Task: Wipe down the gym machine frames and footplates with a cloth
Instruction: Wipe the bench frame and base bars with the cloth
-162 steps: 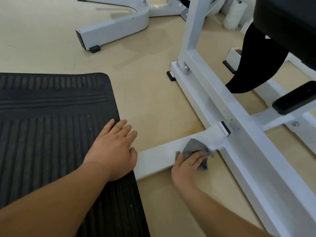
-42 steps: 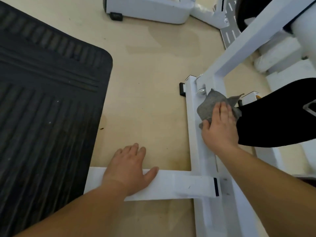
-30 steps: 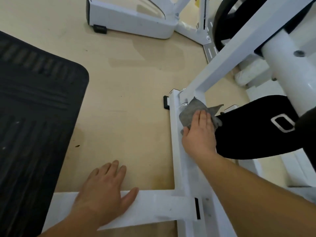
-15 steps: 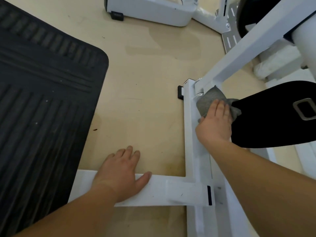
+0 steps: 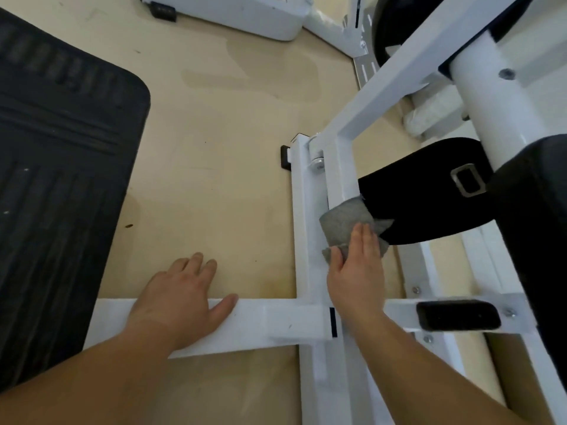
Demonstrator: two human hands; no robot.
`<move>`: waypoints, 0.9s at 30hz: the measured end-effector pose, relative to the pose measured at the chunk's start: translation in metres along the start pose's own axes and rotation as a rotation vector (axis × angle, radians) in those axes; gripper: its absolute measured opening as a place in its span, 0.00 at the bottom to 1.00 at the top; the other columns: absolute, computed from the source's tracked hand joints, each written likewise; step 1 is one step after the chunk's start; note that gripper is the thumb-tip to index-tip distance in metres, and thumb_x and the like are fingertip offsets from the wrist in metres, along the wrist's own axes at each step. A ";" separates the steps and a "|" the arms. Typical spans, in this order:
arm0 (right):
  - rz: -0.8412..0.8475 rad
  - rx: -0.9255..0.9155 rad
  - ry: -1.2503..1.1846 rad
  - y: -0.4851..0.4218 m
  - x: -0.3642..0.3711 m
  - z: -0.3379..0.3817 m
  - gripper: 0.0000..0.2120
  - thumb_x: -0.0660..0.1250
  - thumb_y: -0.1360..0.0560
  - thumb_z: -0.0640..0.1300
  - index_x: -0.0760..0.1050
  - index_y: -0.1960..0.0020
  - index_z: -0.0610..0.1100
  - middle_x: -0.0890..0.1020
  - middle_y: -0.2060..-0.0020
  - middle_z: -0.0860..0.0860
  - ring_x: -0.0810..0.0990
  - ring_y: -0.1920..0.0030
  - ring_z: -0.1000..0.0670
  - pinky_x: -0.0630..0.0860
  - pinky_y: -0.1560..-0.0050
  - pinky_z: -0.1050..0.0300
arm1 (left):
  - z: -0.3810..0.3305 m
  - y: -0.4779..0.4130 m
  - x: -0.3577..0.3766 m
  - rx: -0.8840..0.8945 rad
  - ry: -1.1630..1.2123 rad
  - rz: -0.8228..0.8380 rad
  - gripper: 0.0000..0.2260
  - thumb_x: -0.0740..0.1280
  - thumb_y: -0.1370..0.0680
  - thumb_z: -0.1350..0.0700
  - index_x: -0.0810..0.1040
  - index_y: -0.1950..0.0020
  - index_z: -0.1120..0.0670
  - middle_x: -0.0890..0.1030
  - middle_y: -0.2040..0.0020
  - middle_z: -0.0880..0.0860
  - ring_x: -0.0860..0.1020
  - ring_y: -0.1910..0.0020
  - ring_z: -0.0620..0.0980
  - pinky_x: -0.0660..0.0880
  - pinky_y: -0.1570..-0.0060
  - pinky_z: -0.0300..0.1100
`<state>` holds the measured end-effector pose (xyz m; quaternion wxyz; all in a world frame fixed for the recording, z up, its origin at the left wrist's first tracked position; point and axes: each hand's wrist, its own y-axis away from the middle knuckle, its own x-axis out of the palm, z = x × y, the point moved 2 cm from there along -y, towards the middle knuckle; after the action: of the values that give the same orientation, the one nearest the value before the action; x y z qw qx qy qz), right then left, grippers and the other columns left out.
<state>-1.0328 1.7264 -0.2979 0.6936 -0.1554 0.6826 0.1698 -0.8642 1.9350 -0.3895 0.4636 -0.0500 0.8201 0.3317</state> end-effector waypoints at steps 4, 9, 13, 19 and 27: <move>0.060 0.150 -0.042 0.072 -0.005 -0.026 0.33 0.49 0.16 0.59 0.43 0.16 0.49 0.50 0.17 0.51 0.54 0.19 0.47 0.60 0.22 0.48 | -0.001 0.000 0.000 0.005 -0.012 -0.007 0.39 0.44 0.22 0.27 0.51 0.16 0.48 0.54 0.16 0.51 0.57 0.20 0.52 0.64 0.26 0.51; 0.086 0.058 0.039 0.056 0.003 -0.030 0.32 0.43 0.16 0.58 0.38 0.16 0.47 0.42 0.16 0.51 0.40 0.17 0.49 0.42 0.18 0.51 | -0.001 0.000 0.001 0.006 -0.037 -0.007 0.39 0.43 0.22 0.27 0.52 0.17 0.48 0.54 0.17 0.51 0.57 0.20 0.52 0.65 0.27 0.51; 0.068 -0.084 0.094 -0.004 0.004 -0.008 0.34 0.40 0.18 0.58 0.38 0.16 0.46 0.42 0.17 0.49 0.37 0.18 0.47 0.41 0.18 0.46 | -0.001 -0.002 0.001 0.001 -0.041 -0.001 0.39 0.43 0.22 0.27 0.51 0.16 0.47 0.53 0.16 0.51 0.56 0.20 0.52 0.63 0.26 0.50; 0.015 -0.274 0.291 -0.062 0.009 0.015 0.31 0.40 0.16 0.53 0.43 0.16 0.43 0.44 0.17 0.46 0.39 0.17 0.43 0.43 0.18 0.43 | -0.001 -0.002 -0.001 0.000 -0.028 0.011 0.40 0.43 0.23 0.26 0.50 0.16 0.47 0.52 0.16 0.50 0.55 0.19 0.52 0.62 0.25 0.50; 0.106 -0.470 0.521 -0.126 0.000 0.038 0.33 0.43 0.16 0.57 0.47 0.16 0.39 0.46 0.16 0.48 0.35 0.18 0.45 0.38 0.18 0.46 | 0.001 -0.005 -0.001 0.015 -0.016 0.042 0.40 0.43 0.22 0.27 0.47 0.16 0.48 0.49 0.16 0.52 0.53 0.19 0.54 0.58 0.23 0.52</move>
<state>-0.9424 1.6307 -0.2996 0.4316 -0.3131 0.7861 0.3127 -0.8608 1.9314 -0.3915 0.4634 -0.0266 0.8196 0.3359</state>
